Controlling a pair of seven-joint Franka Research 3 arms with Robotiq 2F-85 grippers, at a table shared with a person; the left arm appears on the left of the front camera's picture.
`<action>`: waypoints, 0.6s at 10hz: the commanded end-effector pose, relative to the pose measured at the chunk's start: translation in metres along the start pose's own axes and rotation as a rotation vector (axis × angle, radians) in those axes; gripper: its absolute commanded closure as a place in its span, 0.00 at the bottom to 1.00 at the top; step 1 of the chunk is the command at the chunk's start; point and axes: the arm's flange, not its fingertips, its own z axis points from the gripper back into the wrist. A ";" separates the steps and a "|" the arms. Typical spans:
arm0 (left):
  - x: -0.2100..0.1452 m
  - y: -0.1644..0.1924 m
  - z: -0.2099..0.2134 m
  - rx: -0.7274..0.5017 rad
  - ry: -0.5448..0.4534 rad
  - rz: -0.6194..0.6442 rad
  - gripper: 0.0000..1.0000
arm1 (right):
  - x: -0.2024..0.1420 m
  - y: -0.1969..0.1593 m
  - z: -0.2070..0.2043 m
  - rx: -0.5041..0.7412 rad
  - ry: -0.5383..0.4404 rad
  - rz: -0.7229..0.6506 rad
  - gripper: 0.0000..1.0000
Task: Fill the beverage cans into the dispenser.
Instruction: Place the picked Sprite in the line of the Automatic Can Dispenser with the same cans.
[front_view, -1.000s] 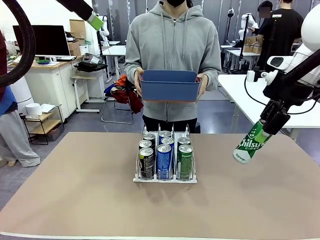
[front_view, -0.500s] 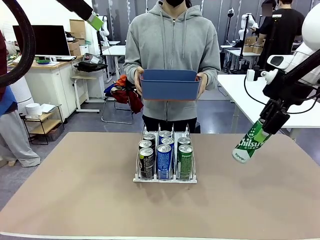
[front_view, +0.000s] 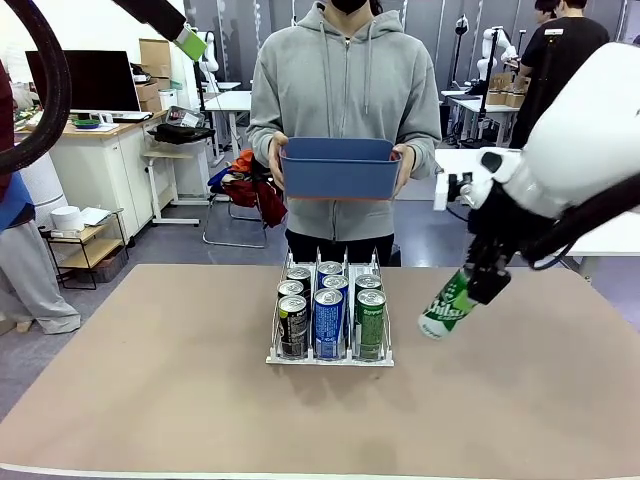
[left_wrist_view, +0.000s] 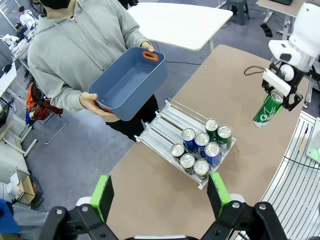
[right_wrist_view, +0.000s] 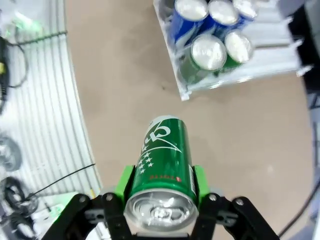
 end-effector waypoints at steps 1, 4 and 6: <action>-0.002 0.002 0.000 -0.019 -0.005 -0.005 0.00 | 0.010 0.009 -0.014 -0.048 0.009 0.045 1.00; -0.002 0.002 0.000 -0.019 -0.005 -0.005 0.00 | 0.034 0.018 -0.038 -0.102 -0.003 0.100 1.00; -0.002 0.002 0.000 -0.019 -0.005 -0.005 0.00 | 0.028 0.020 -0.029 -0.048 0.002 0.113 1.00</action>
